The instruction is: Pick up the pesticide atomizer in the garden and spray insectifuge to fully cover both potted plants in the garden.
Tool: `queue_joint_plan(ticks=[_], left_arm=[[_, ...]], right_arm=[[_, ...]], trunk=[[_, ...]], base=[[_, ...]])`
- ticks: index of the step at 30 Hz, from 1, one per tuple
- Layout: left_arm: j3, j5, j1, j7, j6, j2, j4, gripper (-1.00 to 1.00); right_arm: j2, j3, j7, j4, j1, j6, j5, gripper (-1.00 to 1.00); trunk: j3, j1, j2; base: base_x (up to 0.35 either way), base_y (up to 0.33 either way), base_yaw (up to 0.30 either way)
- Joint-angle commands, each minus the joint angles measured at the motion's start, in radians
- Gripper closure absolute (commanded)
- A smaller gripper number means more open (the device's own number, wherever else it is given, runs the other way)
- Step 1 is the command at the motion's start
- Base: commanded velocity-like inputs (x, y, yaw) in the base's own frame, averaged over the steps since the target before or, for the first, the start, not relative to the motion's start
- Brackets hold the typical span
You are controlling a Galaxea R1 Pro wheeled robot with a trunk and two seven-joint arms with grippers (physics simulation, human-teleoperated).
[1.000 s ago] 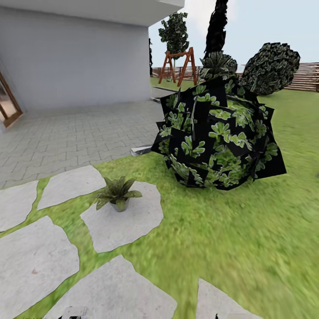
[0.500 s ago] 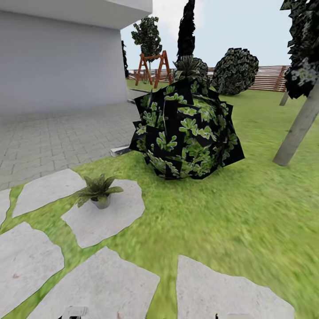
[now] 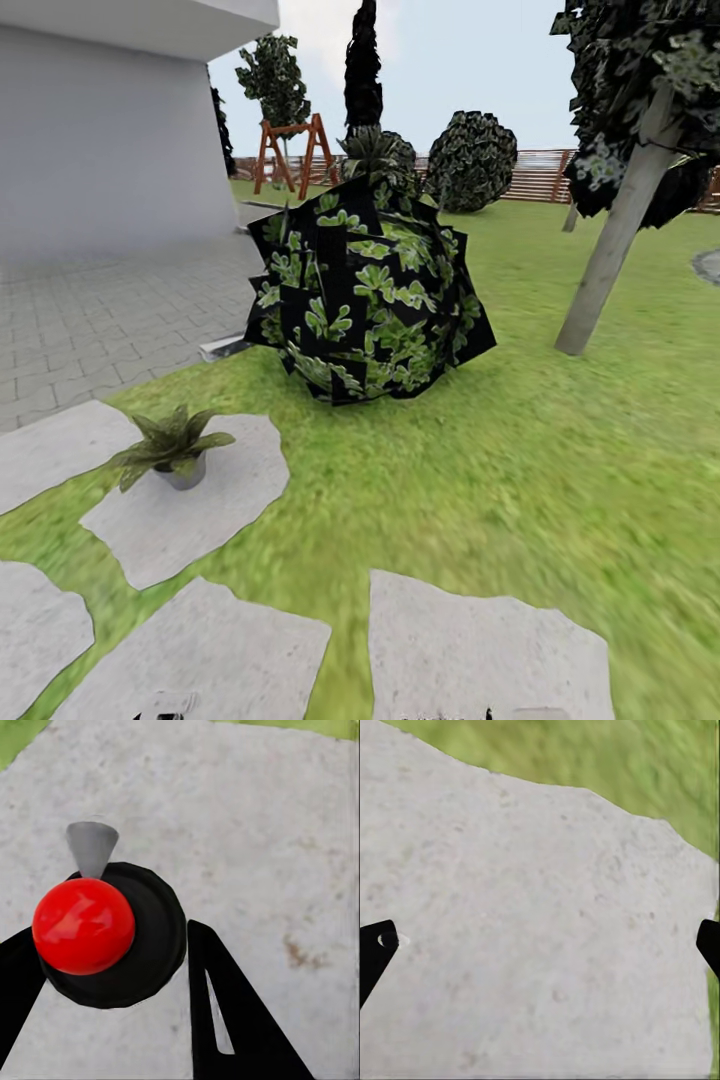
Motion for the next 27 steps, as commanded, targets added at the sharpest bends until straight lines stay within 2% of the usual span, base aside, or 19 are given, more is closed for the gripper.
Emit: queue_joint_plan(ticks=[1,10,27], left_arm=[[0.003,0.011,0.000,-0.004,-0.003,-0.001,0.001,1.00],[0.003,0.047,0.000,-0.005,-0.002,-0.010,-0.002,1.00],[0.003,0.050,0.000,-0.004,-0.003,-0.009,0.001,1.00]], right_arm=[[0.000,-0.008,-0.004,0.001,-0.001,-0.003,0.010,-1.00],[-0.003,-0.010,-0.004,0.001,-0.001,-0.003,0.010,-1.00],[-0.001,-0.008,-0.003,0.001,-0.001,-0.002,0.010,-1.00]], trunk=[[-0.001,0.000,0.000],[-0.001,0.000,0.000],[-0.001,0.000,0.000]], base=[[0.000,0.000,-0.300],[0.000,0.000,-0.300],[0.000,0.000,-0.300]])
